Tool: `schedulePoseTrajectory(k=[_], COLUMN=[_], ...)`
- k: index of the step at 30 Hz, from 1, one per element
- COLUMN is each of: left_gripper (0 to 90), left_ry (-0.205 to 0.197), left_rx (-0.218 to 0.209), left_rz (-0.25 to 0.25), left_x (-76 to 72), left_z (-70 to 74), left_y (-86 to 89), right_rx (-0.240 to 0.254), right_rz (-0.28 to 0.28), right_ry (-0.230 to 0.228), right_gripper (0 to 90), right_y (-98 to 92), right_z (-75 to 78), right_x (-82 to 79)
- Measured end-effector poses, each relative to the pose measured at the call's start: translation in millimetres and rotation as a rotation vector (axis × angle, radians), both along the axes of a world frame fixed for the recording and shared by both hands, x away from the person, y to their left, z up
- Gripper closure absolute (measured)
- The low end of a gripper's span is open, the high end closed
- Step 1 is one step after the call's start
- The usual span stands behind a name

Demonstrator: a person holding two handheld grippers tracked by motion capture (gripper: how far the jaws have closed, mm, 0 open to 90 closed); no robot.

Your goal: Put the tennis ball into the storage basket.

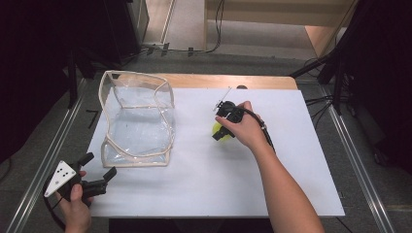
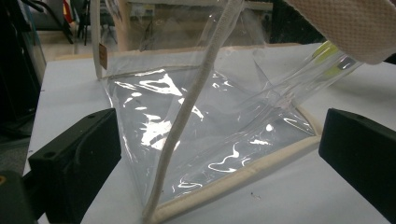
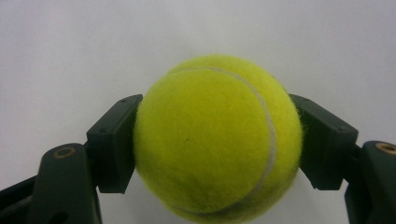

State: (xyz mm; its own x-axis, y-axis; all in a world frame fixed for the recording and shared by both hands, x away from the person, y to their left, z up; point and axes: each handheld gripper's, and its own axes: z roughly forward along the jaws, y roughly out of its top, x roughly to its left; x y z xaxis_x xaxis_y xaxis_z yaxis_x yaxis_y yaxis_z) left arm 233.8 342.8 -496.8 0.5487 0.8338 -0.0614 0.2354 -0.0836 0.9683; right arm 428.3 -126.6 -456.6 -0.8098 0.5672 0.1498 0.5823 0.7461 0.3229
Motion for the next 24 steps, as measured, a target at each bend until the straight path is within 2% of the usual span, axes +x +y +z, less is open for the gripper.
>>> schedulePoseTrajectory(k=[5, 7, 15, 24], left_gripper=[0.0, 0.0, 0.0, 0.0], left_ry=[0.0, 0.0, 0.0, 0.001], left_rx=[0.0, 0.0, 0.002, 0.002], left_rz=[0.0, 0.0, -0.001, 0.0], left_x=[0.1, 0.1, 0.2, 0.2], left_z=[-0.1, -0.1, -0.1, 0.0], left_y=[-0.1, -0.1, -0.2, -0.1], right_rx=[-0.001, 0.014, -0.005, 0.006], right_rz=[0.016, 0.027, 0.053, 0.099], right_ry=[-0.011, -0.013, -0.025, -0.031], right_gripper=[22.9, 22.9, 22.9, 22.9], right_y=[5.8, 9.1, 20.0, 36.5], right_z=[5.3, 7.8, 14.4, 19.2], right_x=[0.0, 0.2, -1.2, -3.6])
